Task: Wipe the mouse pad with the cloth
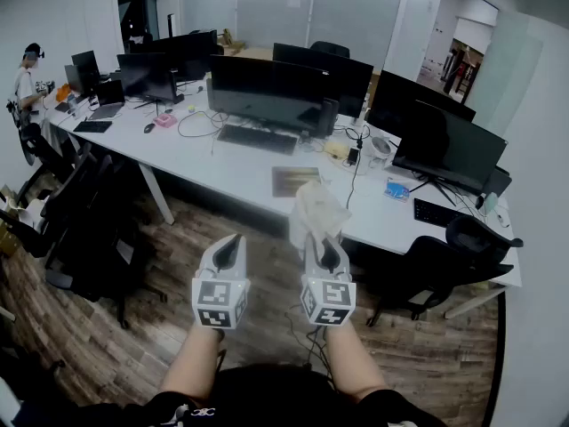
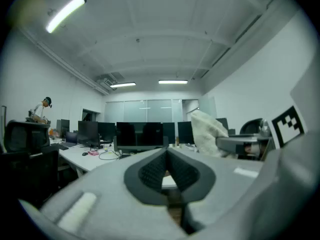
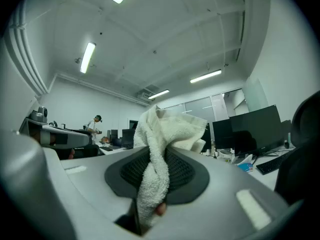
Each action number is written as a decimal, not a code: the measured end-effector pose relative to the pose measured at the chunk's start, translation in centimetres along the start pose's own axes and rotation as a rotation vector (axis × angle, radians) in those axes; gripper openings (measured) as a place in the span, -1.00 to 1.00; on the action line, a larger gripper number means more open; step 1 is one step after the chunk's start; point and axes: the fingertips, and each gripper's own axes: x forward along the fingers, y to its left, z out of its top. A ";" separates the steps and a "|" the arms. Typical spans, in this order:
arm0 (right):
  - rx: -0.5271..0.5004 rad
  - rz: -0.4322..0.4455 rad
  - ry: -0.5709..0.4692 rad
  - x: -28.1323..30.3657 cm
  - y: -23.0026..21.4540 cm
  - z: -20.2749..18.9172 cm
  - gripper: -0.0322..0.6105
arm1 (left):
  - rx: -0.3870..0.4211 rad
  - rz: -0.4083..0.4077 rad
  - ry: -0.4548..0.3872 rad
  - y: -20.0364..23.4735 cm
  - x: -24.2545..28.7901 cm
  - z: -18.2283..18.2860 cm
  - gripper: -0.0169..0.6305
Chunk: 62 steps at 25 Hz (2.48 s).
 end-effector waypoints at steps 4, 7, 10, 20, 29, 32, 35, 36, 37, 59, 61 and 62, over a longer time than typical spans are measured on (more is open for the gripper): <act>0.008 0.018 -0.007 -0.5 -0.4 0.0 -0.64 | 0.001 0.003 0.001 -1.0 0.1 -0.1 -0.96; 0.024 0.033 -0.021 -0.8 -0.7 0.2 -0.64 | 0.004 0.007 -0.001 -1.5 0.1 0.0 -0.95; 0.033 0.043 -0.025 -1.0 -1.1 0.4 -0.64 | 0.003 0.017 -0.002 -1.9 0.2 0.2 -0.95; 0.035 0.078 -0.029 -0.9 -2.5 0.4 -0.64 | -0.003 0.049 -0.018 -3.7 0.9 0.4 -0.95; 0.098 0.115 -0.017 1.5 -3.8 -0.2 -0.64 | 0.001 0.072 -0.030 -3.3 3.1 0.2 -0.95; 0.080 0.120 -0.021 2.9 -3.9 -0.2 -0.64 | -0.006 0.078 -0.042 -2.6 4.3 0.3 -0.95; 0.056 0.121 -0.016 4.6 -4.1 -0.6 -0.64 | -0.012 0.078 -0.050 -1.7 5.9 0.2 -0.95; 0.053 0.121 -0.013 5.3 -4.2 -0.7 -0.64 | -0.014 0.078 -0.051 -1.4 6.5 0.1 -0.95; 0.051 0.120 -0.011 6.0 -4.4 -0.9 -0.64 | -0.013 0.077 -0.052 -1.1 7.2 0.0 -0.95; 0.041 0.045 0.056 28.6 -7.1 -3.1 -0.64 | -0.030 -0.017 -0.028 11.0 28.2 0.3 -0.95; 0.046 0.035 0.061 30.3 -7.5 -3.3 -0.64 | -0.032 -0.022 -0.025 11.9 29.9 0.4 -0.95; 0.048 0.032 0.064 31.0 -7.7 -3.5 -0.64 | -0.031 -0.024 -0.023 12.3 30.6 0.4 -0.95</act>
